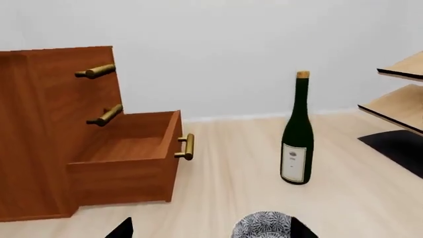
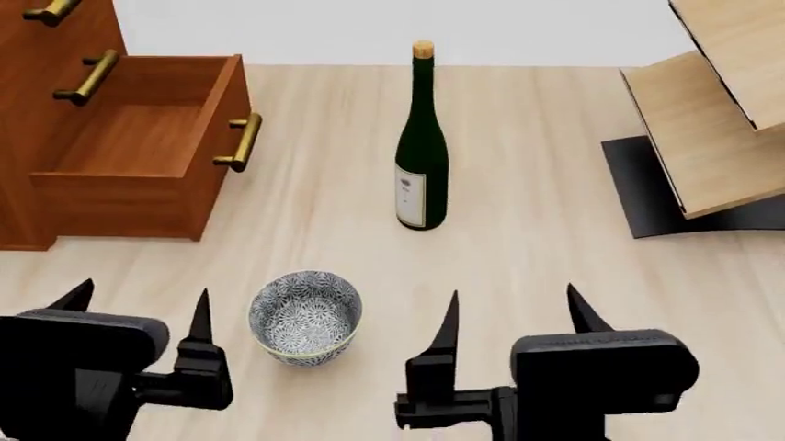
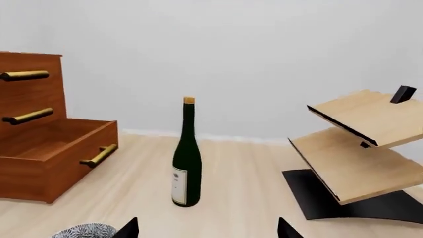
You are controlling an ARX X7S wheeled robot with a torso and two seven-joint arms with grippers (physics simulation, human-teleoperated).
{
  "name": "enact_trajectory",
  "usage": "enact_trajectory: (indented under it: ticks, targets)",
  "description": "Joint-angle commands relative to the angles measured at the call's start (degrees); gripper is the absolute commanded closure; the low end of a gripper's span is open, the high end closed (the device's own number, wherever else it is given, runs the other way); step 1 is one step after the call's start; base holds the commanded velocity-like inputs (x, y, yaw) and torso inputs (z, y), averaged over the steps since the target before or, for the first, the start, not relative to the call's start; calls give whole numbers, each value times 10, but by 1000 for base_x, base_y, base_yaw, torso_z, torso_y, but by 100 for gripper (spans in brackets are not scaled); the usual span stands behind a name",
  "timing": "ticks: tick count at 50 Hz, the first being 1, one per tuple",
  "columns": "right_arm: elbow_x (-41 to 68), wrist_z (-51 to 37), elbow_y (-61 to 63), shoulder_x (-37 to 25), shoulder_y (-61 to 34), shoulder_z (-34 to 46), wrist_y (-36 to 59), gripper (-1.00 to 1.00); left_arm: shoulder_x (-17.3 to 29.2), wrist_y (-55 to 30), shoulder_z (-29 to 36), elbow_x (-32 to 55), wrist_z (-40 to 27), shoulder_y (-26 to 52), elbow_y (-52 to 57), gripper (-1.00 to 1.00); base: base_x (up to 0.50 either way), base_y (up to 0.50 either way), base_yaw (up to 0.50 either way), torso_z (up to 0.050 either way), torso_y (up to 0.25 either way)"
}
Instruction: Close the bottom drawer of the cabinet and open the top drawer.
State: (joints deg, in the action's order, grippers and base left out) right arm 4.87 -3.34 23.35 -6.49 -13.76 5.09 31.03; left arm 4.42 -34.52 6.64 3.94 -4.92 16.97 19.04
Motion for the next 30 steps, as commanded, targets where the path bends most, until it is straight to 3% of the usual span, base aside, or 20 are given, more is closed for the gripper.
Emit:
enact_trajectory:
  ticks: [1,7,18,19,20,21,24,30]
  targets:
    - [23,-4,45,-5,-91,-7,120,-100,-6,-130,-5,30,-6,110,44,-100,0,0,0,50,0]
    - [26,-7,44,-7,-91,-5,120,-100,-3,-129,-3,35,-11,111,44,-100,0,0,0,48,0]
    - [46,-4,54,-9,-90,-12,119,-100,9,-139,-3,37,-29,110,39,-100,0,0,0,0,0]
    - [59,6,72,-10,-85,-17,119,-100,-5,-179,-54,51,-51,113,26,-100,0,0,0,0,0]
    - [53,5,78,-14,-83,-9,116,-100,-13,-168,-89,78,-39,110,36,-100,0,0,0,0,0]
    - [47,2,83,-16,-81,-2,115,-100,1,-128,-92,72,-34,95,49,-100,0,0,0,0,0]
    - [46,1,92,-19,-79,6,118,-100,20,-120,-108,50,-58,94,73,-100,0,0,0,0,0]
    - [33,-5,89,-26,-71,26,104,-100,4,-135,-256,99,-99,113,88,-100,0,0,0,0,0]
